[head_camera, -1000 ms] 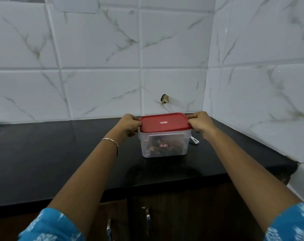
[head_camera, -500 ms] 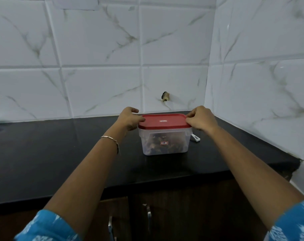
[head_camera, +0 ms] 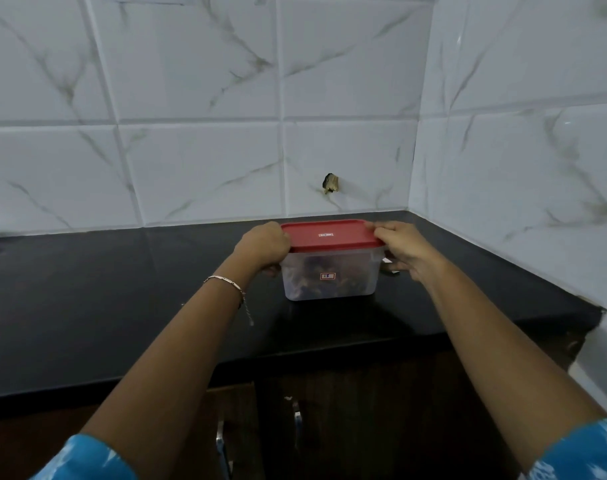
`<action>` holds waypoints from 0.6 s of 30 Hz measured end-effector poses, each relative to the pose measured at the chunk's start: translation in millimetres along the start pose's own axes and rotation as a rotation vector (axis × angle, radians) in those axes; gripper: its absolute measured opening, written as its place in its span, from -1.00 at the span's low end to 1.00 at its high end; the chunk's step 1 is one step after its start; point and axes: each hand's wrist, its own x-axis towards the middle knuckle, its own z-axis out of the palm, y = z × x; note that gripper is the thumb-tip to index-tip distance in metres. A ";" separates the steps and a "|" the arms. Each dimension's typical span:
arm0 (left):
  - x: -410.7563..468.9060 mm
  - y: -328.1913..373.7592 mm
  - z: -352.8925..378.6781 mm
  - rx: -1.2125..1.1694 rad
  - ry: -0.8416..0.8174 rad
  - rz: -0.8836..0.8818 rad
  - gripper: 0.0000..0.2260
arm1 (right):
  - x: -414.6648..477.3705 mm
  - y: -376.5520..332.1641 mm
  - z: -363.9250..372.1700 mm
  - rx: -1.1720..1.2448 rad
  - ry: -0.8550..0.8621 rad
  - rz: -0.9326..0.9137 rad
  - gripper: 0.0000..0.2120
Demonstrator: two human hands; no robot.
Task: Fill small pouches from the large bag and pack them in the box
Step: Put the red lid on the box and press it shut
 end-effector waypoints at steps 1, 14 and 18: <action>-0.9 -0.3 2.0 0.048 0.016 0.012 -0.81 | -1.9 3.1 1.1 0.034 -0.011 0.000 -0.76; -14.8 -11.4 26.6 -0.001 0.285 0.054 -0.74 | -7.4 28.4 7.7 0.286 0.006 -0.142 -0.80; -11.2 -12.0 24.6 0.046 0.283 0.045 -0.72 | -0.8 34.6 9.1 0.291 0.021 -0.162 -0.80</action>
